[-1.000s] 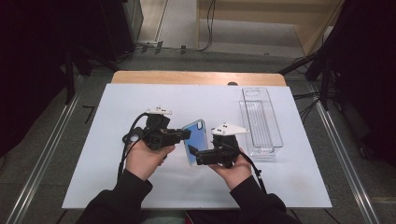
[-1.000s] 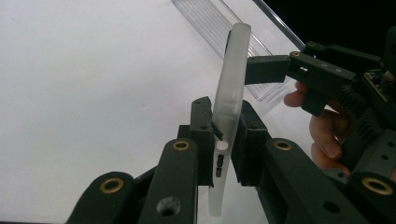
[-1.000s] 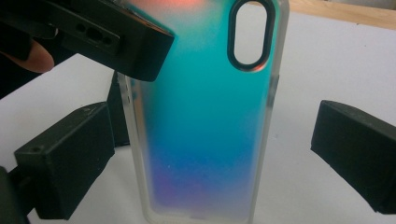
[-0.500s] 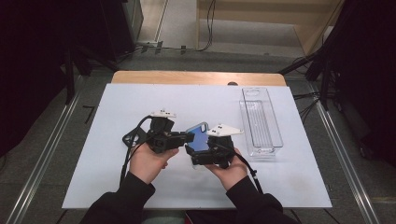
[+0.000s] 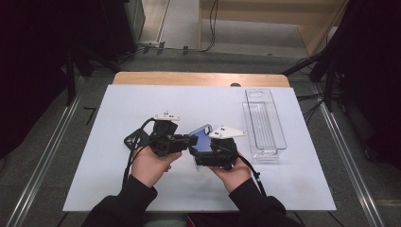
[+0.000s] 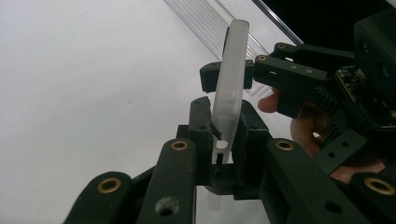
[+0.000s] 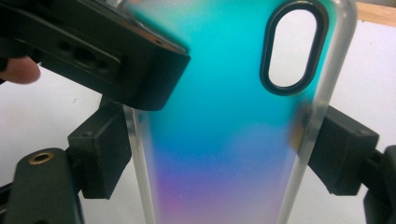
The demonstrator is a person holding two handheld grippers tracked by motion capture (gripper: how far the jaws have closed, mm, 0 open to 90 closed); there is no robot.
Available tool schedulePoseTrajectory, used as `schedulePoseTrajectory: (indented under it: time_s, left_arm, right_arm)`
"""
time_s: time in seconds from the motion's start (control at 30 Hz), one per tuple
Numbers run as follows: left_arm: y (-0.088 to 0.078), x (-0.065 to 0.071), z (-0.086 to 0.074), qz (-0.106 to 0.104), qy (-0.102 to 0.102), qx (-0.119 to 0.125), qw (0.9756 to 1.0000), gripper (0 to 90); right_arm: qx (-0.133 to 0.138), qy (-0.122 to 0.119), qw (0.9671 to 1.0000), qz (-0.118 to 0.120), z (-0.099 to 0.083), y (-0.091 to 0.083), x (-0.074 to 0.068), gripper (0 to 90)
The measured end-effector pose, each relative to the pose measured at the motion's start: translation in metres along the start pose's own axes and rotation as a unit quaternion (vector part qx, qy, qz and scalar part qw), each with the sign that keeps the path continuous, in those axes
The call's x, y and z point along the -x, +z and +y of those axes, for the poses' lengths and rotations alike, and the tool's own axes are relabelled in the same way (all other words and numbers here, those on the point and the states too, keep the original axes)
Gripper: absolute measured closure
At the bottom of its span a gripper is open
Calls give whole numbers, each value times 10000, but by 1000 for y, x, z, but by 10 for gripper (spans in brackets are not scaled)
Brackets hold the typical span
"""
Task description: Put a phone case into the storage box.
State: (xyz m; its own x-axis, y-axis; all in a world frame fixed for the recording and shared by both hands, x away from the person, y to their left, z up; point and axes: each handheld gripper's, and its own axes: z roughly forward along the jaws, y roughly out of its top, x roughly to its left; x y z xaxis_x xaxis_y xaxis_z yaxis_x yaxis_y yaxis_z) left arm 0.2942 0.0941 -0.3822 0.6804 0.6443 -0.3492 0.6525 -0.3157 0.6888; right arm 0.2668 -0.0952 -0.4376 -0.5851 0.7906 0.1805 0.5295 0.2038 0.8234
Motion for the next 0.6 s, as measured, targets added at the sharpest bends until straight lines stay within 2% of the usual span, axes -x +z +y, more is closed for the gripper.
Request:
schedulePoseTrajectory:
  time_s: [0.13, 0.23, 0.4, 0.47, 0.53, 0.6]
  left_arm:
    - [-7, 0, 2, -3, 43, 72, 10000, 688]
    - [-12, 1, 4, -47, 4, 115, 9999, 646]
    - [-17, 1, 6, -189, 73, -2, 9998, 525]
    - [-17, 0, 5, -359, 171, -21, 9992, 461]
    - [-17, -1, 4, -489, 344, -168, 9981, 403]
    - [-17, -3, 2, -581, 657, -156, 9960, 397]
  right_arm:
    - [-57, 17, 10000, -32, -1, 1, 3, 151]
    - [-70, 66, 9999, -60, -2, 1, 7, 152]
    - [-39, 42, 10000, -79, -2, -2, 15, 151]
    - [-9, 54, 10000, -45, -1, -4, 19, 152]
    - [14, 27, 10000, 26, 0, -6, 22, 152]
    - [-13, 4, 9998, 175, 0, -6, 25, 151]
